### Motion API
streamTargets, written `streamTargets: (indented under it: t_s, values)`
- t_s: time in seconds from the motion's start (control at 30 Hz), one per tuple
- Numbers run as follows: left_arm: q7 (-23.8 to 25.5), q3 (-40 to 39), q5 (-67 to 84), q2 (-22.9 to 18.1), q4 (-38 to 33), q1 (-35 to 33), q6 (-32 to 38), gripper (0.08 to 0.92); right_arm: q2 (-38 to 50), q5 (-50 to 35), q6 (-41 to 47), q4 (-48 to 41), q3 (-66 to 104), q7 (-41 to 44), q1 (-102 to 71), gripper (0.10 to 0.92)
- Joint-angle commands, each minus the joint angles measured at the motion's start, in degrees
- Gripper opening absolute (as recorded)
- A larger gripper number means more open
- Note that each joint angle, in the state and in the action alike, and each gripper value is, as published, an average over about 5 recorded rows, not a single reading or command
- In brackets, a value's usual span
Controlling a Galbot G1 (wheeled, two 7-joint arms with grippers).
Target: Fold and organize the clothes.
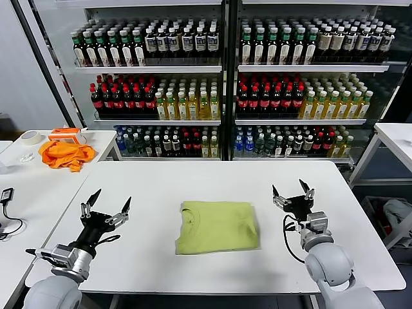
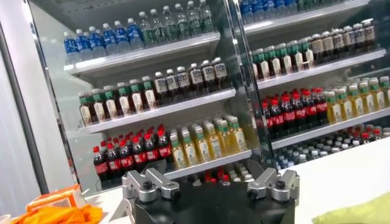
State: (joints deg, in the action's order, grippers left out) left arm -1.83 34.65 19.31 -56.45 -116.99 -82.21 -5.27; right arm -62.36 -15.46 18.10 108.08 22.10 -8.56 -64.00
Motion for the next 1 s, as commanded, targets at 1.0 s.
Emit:
streamTargets:
  t_s: [1.0]
  values:
    - [1.4, -2.0, -5.0, 0.2, 6.1, 6.8, 0.6, 0.823, 1.4, 4.0, -4.2, -0.4, 1.6, 1.9, -2.8, 0.823]
